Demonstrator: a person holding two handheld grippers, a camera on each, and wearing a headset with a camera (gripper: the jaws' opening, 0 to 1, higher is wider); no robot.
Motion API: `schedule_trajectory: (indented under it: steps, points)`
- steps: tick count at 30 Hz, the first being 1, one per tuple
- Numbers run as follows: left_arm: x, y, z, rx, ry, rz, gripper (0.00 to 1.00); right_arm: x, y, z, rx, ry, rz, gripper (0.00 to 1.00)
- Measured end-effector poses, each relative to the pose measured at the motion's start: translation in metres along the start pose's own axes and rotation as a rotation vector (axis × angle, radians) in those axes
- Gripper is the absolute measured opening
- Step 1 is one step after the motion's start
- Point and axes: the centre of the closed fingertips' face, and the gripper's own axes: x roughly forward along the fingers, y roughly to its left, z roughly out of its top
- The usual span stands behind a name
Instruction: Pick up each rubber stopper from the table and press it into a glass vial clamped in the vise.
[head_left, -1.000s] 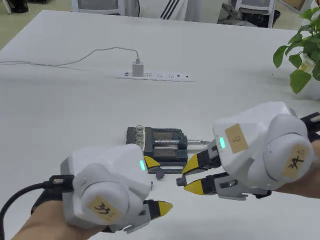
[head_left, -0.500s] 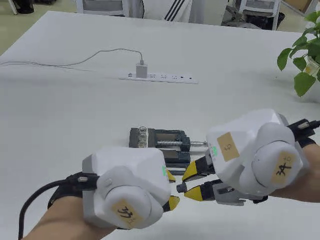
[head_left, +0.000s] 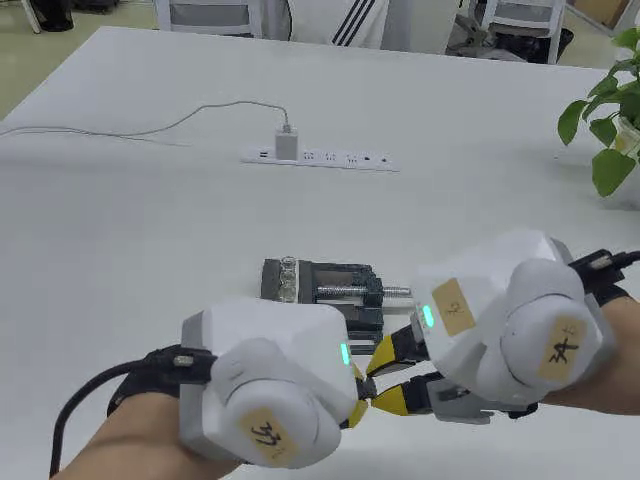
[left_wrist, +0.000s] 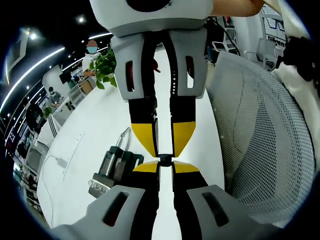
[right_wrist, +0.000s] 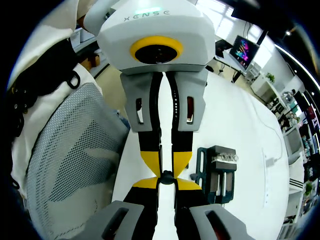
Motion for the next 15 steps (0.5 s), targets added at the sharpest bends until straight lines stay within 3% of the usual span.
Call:
schedule_trajectory:
  steps: [15]
  points:
    - [-0.0003,-0.0005,-0.0025,-0.024,0.010,-0.002,0.04,0.0019,0.0008,0.0032,-0.009,-0.005,0.008,0.07]
